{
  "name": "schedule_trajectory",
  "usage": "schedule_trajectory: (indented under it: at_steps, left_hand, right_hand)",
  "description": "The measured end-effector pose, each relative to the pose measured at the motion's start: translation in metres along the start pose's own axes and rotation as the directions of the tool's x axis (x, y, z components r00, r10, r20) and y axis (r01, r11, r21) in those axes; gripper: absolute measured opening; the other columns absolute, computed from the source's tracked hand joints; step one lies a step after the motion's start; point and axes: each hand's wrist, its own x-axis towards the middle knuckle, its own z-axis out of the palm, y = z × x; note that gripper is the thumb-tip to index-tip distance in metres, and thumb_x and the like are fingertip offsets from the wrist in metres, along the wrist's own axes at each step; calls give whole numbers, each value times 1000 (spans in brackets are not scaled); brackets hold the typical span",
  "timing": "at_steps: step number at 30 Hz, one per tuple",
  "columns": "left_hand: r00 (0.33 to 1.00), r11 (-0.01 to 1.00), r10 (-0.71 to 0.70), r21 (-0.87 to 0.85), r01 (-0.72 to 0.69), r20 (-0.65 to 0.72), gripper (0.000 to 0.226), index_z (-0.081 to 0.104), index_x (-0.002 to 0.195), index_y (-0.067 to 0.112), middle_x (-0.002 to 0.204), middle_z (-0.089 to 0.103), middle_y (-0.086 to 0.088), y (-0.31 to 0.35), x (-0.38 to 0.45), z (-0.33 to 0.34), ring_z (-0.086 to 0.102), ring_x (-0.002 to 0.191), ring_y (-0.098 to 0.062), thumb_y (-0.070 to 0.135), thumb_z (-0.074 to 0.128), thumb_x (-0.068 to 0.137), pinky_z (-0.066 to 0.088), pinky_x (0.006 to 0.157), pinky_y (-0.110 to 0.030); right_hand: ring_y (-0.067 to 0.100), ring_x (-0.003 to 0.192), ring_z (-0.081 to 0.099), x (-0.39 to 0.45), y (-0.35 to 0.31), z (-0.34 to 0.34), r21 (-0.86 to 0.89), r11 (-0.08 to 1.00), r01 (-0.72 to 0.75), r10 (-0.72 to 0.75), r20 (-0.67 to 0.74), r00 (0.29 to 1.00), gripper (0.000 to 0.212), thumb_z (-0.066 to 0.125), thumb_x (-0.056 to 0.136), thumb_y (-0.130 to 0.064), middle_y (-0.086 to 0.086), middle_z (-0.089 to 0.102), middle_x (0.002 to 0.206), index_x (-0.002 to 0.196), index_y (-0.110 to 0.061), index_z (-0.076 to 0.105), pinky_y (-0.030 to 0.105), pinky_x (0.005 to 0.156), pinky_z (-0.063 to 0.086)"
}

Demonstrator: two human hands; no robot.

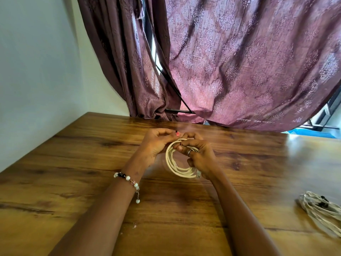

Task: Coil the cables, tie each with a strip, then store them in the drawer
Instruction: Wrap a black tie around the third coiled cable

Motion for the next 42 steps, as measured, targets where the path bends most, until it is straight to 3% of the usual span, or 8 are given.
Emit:
schedule_trajectory:
  at_steps: [5, 10, 18, 22, 26, 29, 34, 42]
  left_hand:
    - [996, 991, 75, 105, -80, 44, 9, 72, 82, 10, 77, 73, -6, -4, -1, -1, 66, 69, -18, 8, 77, 75, 56, 68, -32]
    - [987, 979, 152, 127, -157, 43, 6, 72, 80, 6, 67, 70, 2, -9, -1, 2, 64, 61, -5, 5, 76, 76, 52, 58, -21]
    - [965, 959, 255, 113, -260, 56, 14, 73, 82, 13, 77, 72, -2, -16, 3, 3, 67, 72, -11, 4, 76, 73, 54, 70, -25]
    - [949, 939, 307, 135, -315, 78, 19, 72, 92, 11, 89, 72, -10, -17, 4, 5, 68, 84, -20, -2, 71, 77, 55, 80, -33]
    - [960, 960, 266, 64, -272, 91, 17, 73, 90, 7, 82, 74, -4, -14, 2, 4, 69, 76, -15, -4, 70, 77, 56, 68, -23]
    - [980, 984, 177, -42, -174, 90, 13, 71, 89, 4, 75, 73, -5, -12, -1, 5, 70, 66, -15, -5, 68, 79, 57, 54, -26]
    - [991, 985, 100, -153, -85, 92, 11, 71, 90, 1, 75, 73, -10, -11, -3, 6, 69, 61, -21, 3, 70, 79, 59, 53, -37]
    - [961, 969, 241, -83, -231, 133, 14, 72, 90, 3, 82, 72, -13, -10, -3, 3, 69, 67, -26, 6, 71, 76, 60, 55, -38]
  right_hand:
    - [3, 58, 46, -2, -2, -5, -20, 1000, -16, 17, 37, 999, 11, 68, 82, 2, -3, 49, 101, 90, 8, 71, 18, 37, 24]
    - [4, 55, 43, -3, -5, -2, 61, 998, -28, 33, -80, 996, 8, 66, 85, 0, -3, 48, 101, 87, 5, 71, 17, 37, 24]
    - [10, 47, 43, 0, 0, 5, 184, 982, -35, 84, -263, 961, 11, 65, 84, 4, 8, 60, 83, 94, 5, 70, 15, 35, 25]
    - [11, 47, 40, -1, -2, 3, 217, 975, -46, 101, -251, 963, 18, 65, 85, 1, 12, 63, 72, 101, -6, 72, 16, 36, 25]
    - [10, 45, 41, -1, -2, 0, 243, 969, -53, 110, -231, 967, 27, 61, 89, 0, -2, 68, 68, 109, -15, 69, 16, 35, 25]
    - [10, 39, 46, 1, -4, -3, 272, 961, -52, 121, -242, 963, 29, 65, 85, 0, 5, 71, 74, 114, -1, 58, 15, 33, 27]
    - [13, 41, 47, 0, -8, -4, 333, 942, -51, 139, -247, 959, 7, 71, 80, -2, 8, 67, 67, 84, -5, 67, 15, 33, 27]
    - [11, 50, 47, -3, -9, -1, 266, 959, -98, 151, -187, 971, 5, 68, 83, -3, 5, 67, 67, 87, -3, 72, 18, 36, 30]
